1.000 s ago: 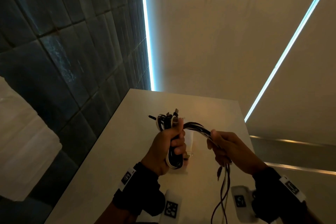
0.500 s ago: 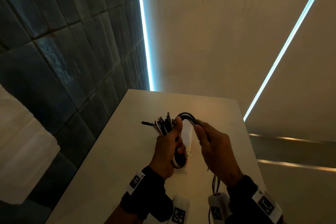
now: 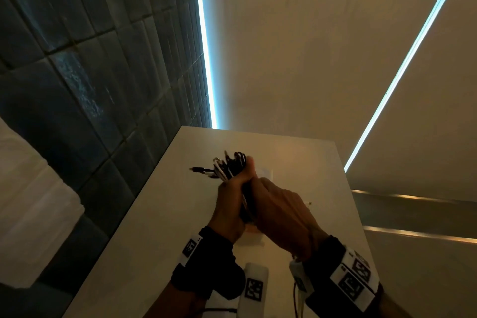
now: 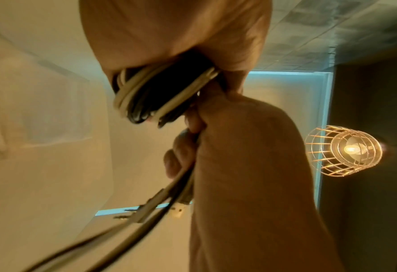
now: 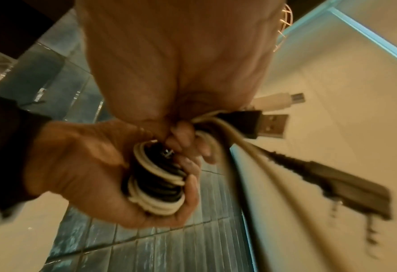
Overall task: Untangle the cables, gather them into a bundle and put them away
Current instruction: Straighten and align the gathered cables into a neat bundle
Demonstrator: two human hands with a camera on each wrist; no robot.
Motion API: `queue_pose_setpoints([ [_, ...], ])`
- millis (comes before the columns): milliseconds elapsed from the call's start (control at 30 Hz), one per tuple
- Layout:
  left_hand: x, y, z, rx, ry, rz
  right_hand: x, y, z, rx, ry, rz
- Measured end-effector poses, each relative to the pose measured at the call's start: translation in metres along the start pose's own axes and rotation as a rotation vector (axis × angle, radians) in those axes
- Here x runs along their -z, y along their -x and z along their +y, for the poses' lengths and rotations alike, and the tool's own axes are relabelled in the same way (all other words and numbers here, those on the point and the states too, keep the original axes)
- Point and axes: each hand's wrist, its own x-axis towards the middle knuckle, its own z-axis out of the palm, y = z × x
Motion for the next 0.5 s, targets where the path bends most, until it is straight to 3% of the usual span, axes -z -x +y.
queue_pose_setpoints([
  [167, 0.001, -0.006, 0.011, -0.081, -0.027, 0.044, -0.009, -0.003, -0.002, -0.183, -0.392, 0.183],
  [367, 0.001, -0.014, 0.009, -0.159, -0.069, 0.053, -0.024, 0.007, -0.010, -0.215, -0.769, 0.349],
  [433, -0.001, -0.016, 0.008, -0.169, -0.054, 0.057, -0.026, 0.010, -0.009, -0.276, -0.847, 0.358],
  [500, -0.003, -0.017, 0.007, -0.180, -0.007, 0.083, -0.025, 0.013, -0.002, -0.329, -0.870, 0.241],
])
